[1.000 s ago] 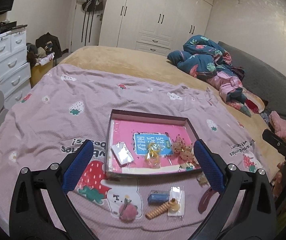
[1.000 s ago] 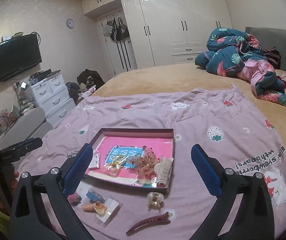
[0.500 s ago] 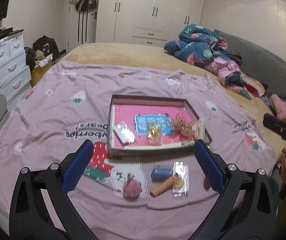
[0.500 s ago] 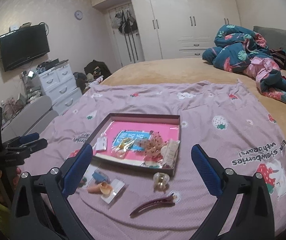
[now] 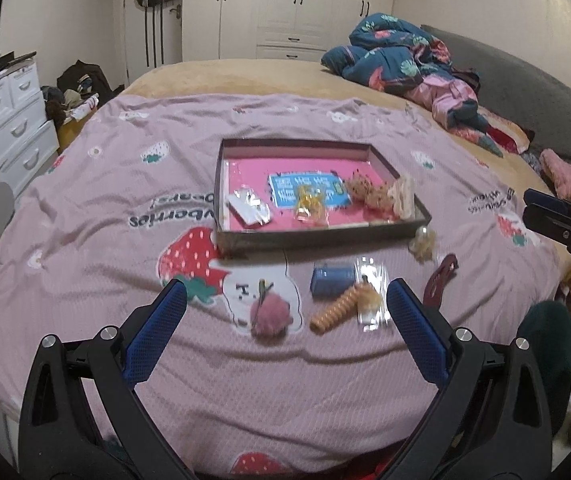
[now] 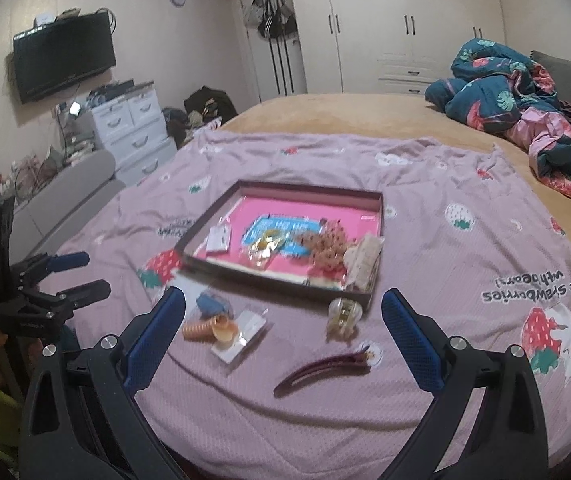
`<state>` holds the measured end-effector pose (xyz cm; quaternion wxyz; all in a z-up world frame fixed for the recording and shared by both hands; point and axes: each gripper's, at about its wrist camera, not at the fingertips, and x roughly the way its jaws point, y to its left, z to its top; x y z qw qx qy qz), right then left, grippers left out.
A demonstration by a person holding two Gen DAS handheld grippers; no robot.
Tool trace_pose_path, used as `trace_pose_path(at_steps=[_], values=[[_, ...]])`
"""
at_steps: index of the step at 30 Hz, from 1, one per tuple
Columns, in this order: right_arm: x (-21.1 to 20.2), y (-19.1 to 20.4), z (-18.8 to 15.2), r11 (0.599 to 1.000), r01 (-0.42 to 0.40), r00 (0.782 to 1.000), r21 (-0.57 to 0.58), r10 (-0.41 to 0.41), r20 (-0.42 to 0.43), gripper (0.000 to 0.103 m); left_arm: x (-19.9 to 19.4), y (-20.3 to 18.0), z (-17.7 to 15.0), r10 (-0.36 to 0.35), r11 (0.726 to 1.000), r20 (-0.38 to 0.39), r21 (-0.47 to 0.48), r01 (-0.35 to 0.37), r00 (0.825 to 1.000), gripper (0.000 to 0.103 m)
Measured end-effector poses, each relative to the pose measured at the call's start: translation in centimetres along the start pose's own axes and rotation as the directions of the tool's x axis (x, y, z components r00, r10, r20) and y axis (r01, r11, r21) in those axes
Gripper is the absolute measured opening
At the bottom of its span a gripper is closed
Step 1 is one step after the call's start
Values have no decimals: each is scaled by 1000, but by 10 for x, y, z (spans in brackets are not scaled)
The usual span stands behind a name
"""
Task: Organize jewelry
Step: 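Withdraw both open tools from the box toward the remaining items, then grasp the pink pom-pom clip with the left tool while the right tool grasps the clear packet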
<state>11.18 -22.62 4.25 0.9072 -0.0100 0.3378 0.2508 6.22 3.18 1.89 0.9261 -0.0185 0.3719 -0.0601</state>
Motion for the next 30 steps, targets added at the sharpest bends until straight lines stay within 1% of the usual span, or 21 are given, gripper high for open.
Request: trace_pose_path(at_steps=[7,17,19,23,29,30], values=[[18,13,-22,999,-26,997,-20,24,-75,98,7,-1,-21,13,1000,-53,26,-12,999,93],[39,32,-39,997,-65,988,-43,58,-145,98,15,10,-39,11,1000,-102,1,-11,995,92],[44,36,-42,996,-72,986,-49,63,-156,98,17,13,-42,12,1000,-112,-4,-13,994,89],[55,46,-48,994,-90,980,-64,77,-184,98,25,18,-46,24,1000,-136,-7,-25,990,87],[77,55,-53,992,-90,975,-83,70,-212,98,36,30,-49,32,999,-161,-34,-38,987,83],[81,56,-53,993,-88,973,-84,68,-219,98,37,31,-49,32,999,-161,-37,-39,986,81]])
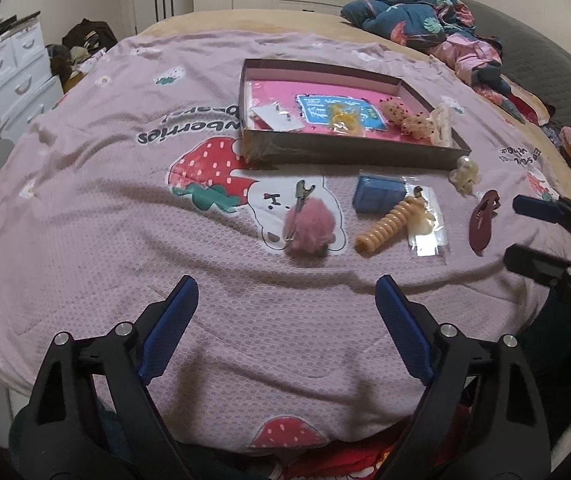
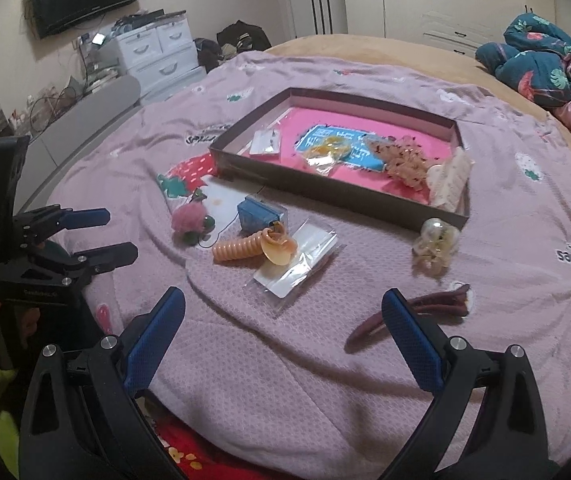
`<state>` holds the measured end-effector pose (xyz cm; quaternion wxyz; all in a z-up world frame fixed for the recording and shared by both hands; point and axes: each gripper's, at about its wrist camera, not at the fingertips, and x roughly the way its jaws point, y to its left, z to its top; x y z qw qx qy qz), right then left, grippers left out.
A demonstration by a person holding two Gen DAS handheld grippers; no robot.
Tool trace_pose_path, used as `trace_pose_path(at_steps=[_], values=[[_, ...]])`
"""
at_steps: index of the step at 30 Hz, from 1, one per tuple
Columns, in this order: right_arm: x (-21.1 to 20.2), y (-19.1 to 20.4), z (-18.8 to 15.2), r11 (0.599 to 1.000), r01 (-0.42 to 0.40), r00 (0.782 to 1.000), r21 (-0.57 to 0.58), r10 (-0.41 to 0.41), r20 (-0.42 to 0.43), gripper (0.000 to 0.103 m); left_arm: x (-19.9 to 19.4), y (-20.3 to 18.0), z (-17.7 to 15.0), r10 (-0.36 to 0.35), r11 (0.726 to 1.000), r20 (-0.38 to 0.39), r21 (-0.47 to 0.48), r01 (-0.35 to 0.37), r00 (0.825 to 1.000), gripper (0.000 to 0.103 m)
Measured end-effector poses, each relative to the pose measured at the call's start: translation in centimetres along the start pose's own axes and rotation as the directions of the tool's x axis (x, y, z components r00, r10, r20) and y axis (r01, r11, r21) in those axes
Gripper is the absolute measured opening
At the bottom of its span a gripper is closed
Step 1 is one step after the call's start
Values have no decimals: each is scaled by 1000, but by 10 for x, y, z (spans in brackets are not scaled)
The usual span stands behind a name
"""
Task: Organize jewelry
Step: 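Grasp the pink pom-pom clip with the left tool while the right tool grasps the clear packet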
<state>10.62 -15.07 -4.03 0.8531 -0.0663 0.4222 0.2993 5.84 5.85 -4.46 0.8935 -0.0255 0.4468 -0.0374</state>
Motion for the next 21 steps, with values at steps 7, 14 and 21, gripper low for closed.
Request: trace_pose_path(at_steps=[7,14,21], values=[[46,-2,6,999,31,997,-12,-31,-72,97,11,5,11,-5,1000,-8,-16,5,1000,72],[81,-7,8,998,61,991,1,-60,-117,88,26,3,27,6,1000,-30,2,-6,1000,71],[88,-9,10,994,104,988,-30,-107,-109,59,48,-5,36,-12,1000,-80,22,13,997,71]])
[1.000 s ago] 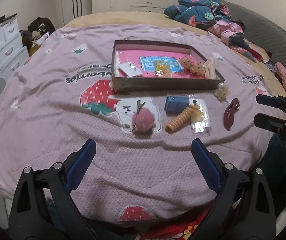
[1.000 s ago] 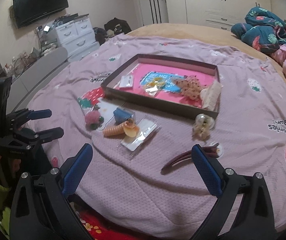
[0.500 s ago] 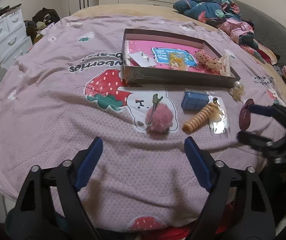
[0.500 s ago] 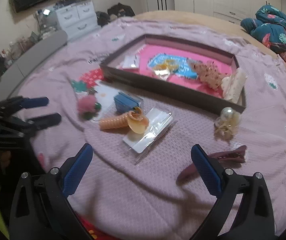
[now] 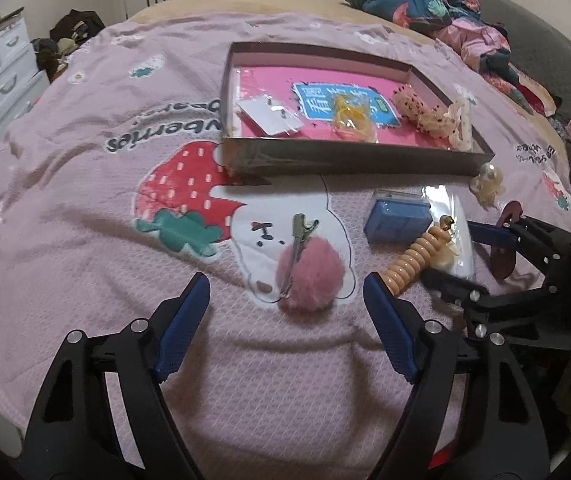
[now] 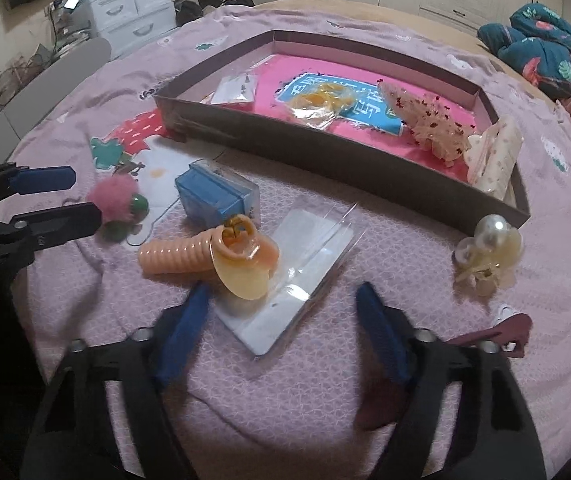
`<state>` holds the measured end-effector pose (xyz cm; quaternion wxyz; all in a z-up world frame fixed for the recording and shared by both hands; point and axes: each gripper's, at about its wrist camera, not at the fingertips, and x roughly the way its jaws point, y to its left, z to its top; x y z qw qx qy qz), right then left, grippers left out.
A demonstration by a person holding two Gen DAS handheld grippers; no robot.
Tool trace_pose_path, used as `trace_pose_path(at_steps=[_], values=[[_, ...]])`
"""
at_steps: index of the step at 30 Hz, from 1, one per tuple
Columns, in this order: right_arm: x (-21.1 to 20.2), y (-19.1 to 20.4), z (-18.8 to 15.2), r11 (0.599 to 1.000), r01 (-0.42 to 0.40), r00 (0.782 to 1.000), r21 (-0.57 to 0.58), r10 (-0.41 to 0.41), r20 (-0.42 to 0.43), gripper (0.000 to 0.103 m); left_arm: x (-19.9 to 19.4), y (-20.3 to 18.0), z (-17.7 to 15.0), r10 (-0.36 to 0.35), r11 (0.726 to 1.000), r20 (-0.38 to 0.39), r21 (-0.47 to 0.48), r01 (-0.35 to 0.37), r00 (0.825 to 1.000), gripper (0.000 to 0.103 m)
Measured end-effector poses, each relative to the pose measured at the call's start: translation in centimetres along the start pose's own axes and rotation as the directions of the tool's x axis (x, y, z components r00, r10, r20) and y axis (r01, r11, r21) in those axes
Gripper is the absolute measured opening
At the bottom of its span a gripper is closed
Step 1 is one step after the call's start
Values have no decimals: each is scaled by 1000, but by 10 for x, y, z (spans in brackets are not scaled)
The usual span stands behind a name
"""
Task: Organize jewelry
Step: 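Grasp the pink pom-pom clip with the left tool while the right tool grasps the clear packet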
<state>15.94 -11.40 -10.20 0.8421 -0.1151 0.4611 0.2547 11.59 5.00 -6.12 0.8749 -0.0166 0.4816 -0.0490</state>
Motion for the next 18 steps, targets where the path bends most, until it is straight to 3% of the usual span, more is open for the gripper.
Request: trace_pose_path(at_steps=[6,9,11,13,18], values=[[-11,-13,0,1000,-7,1000,20,7,24,33,18,-1,6,-20,1000,-37,-13,20,999,59],[-17,-17,0,999,-15,999,31,14,36,33,24,-3,10,-24,1000,-45,-10,23,999,51],[-21,-19,0,999,-20,999,36,19,44,32,27,-5,11,-17,1000,-49,-3,16,999,41],[-25,-23,-2,997,-45,998,56,42,55,32,29,-6,12,-11,1000,-49,0,11,999,23],[-39,-30,-4,992,-93,992,89,85,93,32,25,-4,11,-26,1000,-36,-10,25,999,20]])
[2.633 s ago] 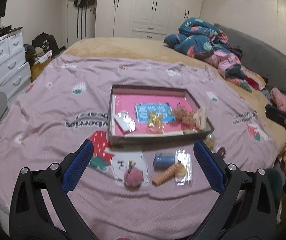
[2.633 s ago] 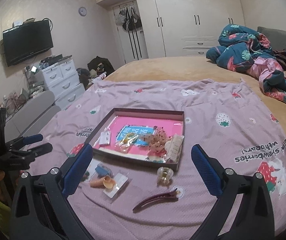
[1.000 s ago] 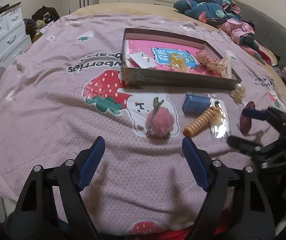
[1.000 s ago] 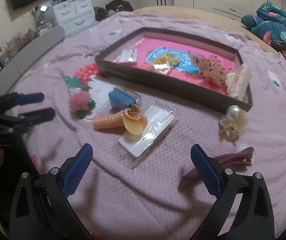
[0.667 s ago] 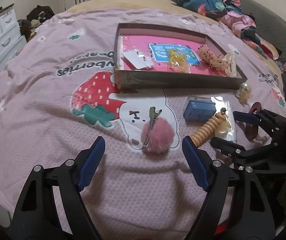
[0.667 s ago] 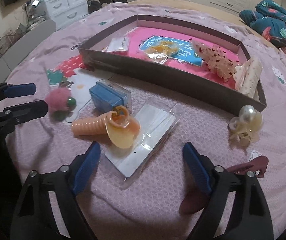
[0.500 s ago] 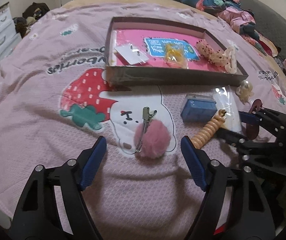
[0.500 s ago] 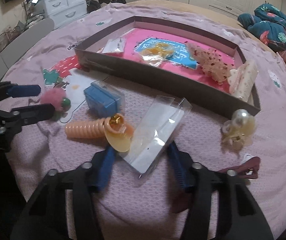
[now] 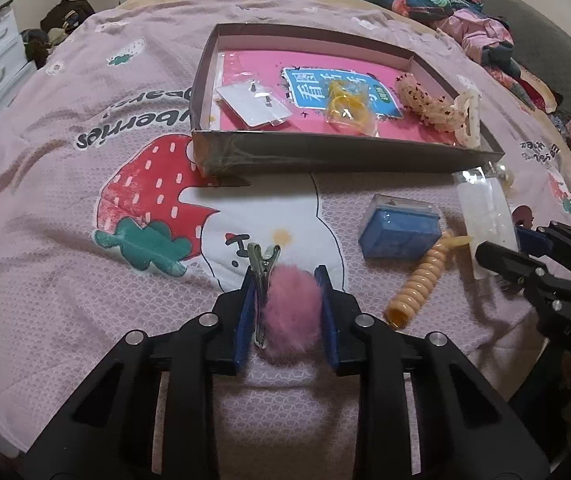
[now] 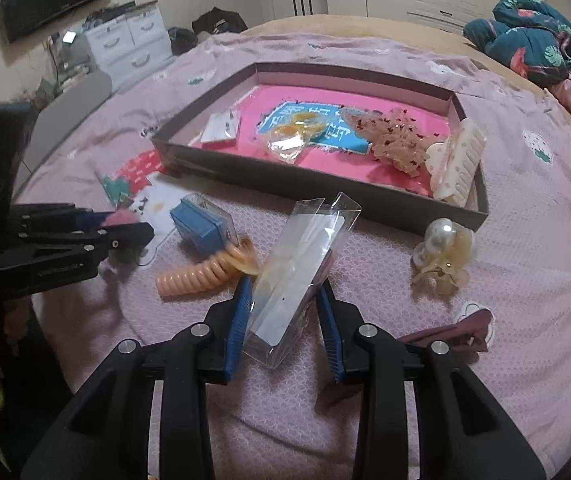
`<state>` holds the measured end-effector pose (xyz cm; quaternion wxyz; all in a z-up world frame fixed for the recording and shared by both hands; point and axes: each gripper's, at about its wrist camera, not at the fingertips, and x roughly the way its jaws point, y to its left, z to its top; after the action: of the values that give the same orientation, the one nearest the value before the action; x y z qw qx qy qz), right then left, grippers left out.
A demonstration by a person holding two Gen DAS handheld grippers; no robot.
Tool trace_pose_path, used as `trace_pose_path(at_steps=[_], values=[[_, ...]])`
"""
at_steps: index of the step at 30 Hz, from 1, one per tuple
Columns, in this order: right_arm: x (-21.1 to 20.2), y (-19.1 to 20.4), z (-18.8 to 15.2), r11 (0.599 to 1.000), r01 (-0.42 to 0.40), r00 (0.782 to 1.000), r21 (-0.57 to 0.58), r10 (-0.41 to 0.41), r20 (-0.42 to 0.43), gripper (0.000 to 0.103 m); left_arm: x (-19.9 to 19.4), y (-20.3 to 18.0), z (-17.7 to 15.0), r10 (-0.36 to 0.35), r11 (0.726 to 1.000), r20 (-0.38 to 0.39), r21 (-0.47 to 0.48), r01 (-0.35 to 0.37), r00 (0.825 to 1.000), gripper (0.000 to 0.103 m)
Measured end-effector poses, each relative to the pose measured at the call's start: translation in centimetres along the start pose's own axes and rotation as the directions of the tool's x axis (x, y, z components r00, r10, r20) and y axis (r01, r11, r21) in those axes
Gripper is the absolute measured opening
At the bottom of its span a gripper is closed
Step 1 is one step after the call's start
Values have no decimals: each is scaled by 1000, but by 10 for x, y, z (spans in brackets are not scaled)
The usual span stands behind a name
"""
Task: Organize jewelry
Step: 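Grasp the pink pom-pom clip with the left tool while the right tool grasps the clear packet, then carry the pom-pom clip and clear packet into the box and release both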
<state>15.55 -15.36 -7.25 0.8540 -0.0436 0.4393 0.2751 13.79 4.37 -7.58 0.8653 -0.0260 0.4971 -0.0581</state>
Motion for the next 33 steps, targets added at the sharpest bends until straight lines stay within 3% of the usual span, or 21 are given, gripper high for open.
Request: trace_pose_path(at_steps=[20,33], values=[[-43,37,-6,989,-126,991,-77,130,41,32,-59,16,-17,-14,996,127,-85,25,992,20],[-67,35,29,989,-115,983,-94,127,132,32,-85,6,28,-23,997,225,-67,39,974,20]])
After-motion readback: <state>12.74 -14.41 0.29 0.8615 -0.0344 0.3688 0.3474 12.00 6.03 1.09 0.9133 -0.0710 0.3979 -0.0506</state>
